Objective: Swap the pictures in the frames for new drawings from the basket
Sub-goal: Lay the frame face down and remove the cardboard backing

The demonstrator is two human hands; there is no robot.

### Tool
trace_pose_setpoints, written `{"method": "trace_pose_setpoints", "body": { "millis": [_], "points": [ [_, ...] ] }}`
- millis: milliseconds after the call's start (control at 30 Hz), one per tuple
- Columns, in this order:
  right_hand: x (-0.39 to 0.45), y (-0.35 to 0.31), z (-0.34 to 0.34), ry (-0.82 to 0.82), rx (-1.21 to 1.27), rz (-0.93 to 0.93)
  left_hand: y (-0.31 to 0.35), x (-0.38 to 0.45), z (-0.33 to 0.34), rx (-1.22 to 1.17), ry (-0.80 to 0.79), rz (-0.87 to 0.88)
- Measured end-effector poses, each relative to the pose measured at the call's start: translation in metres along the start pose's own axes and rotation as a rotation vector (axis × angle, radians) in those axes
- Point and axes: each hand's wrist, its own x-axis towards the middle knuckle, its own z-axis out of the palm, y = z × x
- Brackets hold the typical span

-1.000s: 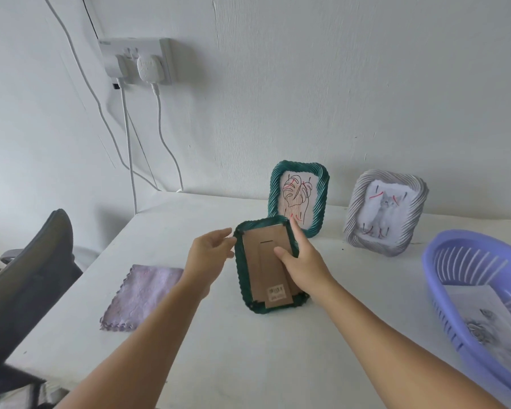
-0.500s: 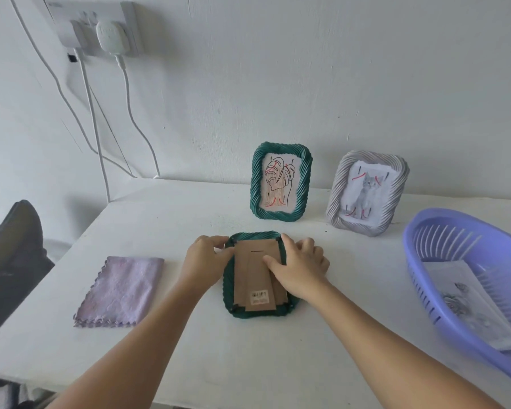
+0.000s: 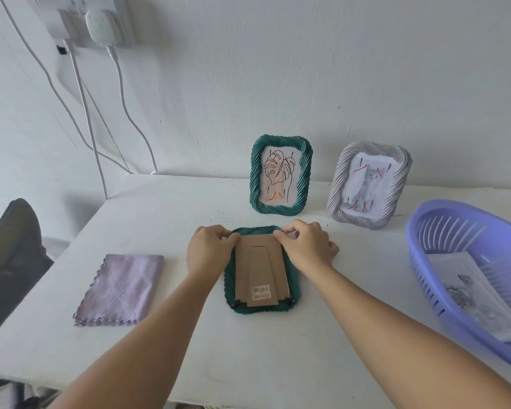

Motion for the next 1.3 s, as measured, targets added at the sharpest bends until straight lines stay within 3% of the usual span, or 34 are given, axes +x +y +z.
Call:
{"method": "trace_pose_setpoints", "body": {
  "millis": [300,667,967,1100,1300],
  "points": [
    [0.002,0.003,0.011,0.086,0.001,-0.002,-0.016,0.008,0.002,-0.003,-0.030,0.068],
    [0.005,0.002,-0.002,-0.013,0.007,-0.014,-0.017,0.009,0.003,0.001,-0.017,0.077],
    [-0.015,0.036,-0.016,-0.052,0.011,-0.291,-0.016,-0.028,-0.025,0.095,-0.135,0.150],
    [-0.034,0.052,-0.017,-0.046,-0.037,-0.405,-0.031,-0.050,-0.030,-0.017,-0.210,0.161],
    [-0.020,0.043,-0.008,-0.037,0.024,-0.435,-0.023,-0.043,-0.025,-0.096,-0.171,0.152]
  ]
}}
